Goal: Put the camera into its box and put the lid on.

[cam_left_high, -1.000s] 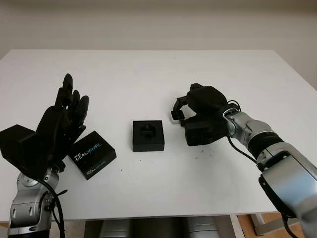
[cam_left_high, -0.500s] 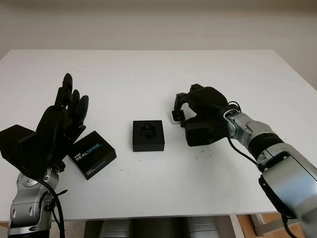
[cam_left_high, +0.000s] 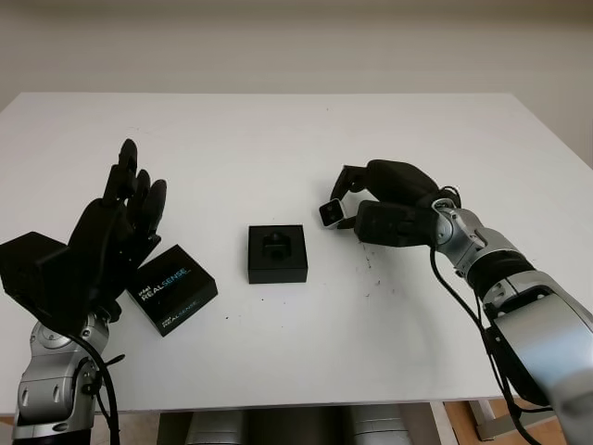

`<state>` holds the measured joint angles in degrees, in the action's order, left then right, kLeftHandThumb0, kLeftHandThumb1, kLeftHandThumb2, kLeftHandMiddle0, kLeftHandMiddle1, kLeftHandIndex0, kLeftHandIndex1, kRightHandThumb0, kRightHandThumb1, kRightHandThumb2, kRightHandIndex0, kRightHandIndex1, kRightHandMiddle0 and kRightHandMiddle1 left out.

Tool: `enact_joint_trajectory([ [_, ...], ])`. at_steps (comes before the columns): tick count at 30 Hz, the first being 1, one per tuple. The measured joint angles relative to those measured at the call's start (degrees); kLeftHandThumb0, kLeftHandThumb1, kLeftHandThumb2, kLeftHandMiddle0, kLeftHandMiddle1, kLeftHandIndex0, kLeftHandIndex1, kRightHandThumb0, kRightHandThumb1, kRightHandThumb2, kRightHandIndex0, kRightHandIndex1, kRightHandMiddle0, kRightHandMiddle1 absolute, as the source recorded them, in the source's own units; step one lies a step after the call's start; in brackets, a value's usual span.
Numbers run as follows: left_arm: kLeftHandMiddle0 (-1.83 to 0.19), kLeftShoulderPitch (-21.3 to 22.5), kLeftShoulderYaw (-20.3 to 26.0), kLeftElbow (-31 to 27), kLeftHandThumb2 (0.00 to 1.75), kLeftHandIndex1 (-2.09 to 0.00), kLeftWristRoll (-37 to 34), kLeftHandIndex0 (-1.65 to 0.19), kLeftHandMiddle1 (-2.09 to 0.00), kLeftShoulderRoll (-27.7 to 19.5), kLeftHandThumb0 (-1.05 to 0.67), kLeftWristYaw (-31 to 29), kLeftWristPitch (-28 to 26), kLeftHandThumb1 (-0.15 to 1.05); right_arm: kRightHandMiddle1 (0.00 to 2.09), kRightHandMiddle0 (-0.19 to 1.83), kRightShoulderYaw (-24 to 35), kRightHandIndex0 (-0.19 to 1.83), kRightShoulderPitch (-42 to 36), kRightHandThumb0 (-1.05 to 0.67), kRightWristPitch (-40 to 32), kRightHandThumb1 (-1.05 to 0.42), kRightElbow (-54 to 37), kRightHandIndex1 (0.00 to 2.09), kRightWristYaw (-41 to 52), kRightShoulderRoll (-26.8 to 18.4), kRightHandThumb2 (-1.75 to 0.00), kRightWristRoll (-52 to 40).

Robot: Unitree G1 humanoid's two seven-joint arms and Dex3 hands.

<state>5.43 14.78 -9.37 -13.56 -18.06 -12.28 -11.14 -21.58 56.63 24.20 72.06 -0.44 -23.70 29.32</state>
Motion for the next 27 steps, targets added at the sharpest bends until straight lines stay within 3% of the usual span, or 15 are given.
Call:
enact_joint_trajectory([
  [20,0.19,0.1,0.0,0.0,0.49,0.0,0.1,0.19,0.0,-0.4,-0.72,-0.3,-0.3,1.05,1.5,0.35,5.1,0.28,-2.7,-0.4,-1.5,-0.95,-0.9,0.53,4.5,0.1,-0.05,-4.8],
  [27,0.19,0.1,0.1,0.0,0.47,0.0,-0.1,0.19,0.0,-0.4,-0.72,-0.5,-0.3,1.05,1.53,0.3,14.9,0.19,-4.0,-0.39,-5.7,-0.96,-3.8,0.39,12.0,2.7,-0.05,-17.8],
])
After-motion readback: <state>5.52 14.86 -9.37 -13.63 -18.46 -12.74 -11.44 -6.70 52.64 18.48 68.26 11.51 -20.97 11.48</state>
